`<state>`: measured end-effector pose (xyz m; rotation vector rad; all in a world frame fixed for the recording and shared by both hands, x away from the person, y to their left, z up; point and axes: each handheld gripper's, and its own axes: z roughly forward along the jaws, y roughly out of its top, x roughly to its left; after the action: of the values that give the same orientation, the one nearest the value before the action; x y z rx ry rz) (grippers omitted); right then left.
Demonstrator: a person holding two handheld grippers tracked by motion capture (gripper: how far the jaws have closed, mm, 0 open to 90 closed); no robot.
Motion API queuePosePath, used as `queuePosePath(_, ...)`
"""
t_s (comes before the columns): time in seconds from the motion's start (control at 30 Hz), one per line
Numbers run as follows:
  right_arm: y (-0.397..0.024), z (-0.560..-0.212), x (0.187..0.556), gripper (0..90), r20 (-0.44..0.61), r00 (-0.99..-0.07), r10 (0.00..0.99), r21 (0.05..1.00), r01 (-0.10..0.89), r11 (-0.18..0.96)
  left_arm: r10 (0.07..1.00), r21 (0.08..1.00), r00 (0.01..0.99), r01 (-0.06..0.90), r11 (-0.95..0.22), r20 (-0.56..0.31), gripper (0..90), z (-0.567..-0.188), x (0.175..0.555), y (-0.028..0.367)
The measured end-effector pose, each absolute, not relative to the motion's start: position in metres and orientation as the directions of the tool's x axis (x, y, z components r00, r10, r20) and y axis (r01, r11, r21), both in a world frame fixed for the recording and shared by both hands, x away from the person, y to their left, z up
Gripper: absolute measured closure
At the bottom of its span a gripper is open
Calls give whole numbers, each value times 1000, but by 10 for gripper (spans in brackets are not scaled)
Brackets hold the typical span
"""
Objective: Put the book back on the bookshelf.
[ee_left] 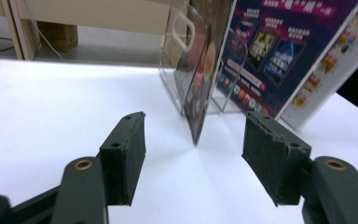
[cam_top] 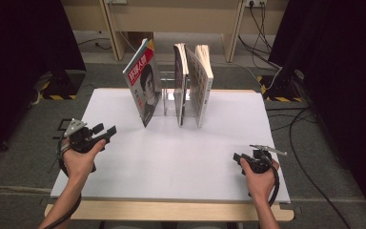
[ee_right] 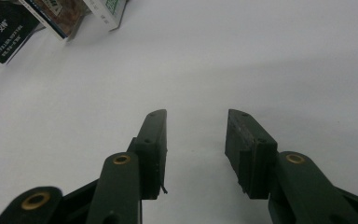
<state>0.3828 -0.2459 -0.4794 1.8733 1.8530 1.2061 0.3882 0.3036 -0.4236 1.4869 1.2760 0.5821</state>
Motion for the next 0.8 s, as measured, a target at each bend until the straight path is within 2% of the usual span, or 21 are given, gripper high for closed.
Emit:
queuePosePath(0.4, -245, -479, 382, 590, 377, -146, 915, 679, 715, -165, 924, 870, 287, 485, 89, -254, 405, -476, 362, 321)
queuePosePath(0.8, -242, -479, 383, 590, 367, -161, 916, 684, 715, -148, 931, 872, 266, 480, 95, -248, 407, -489, 349, 330)
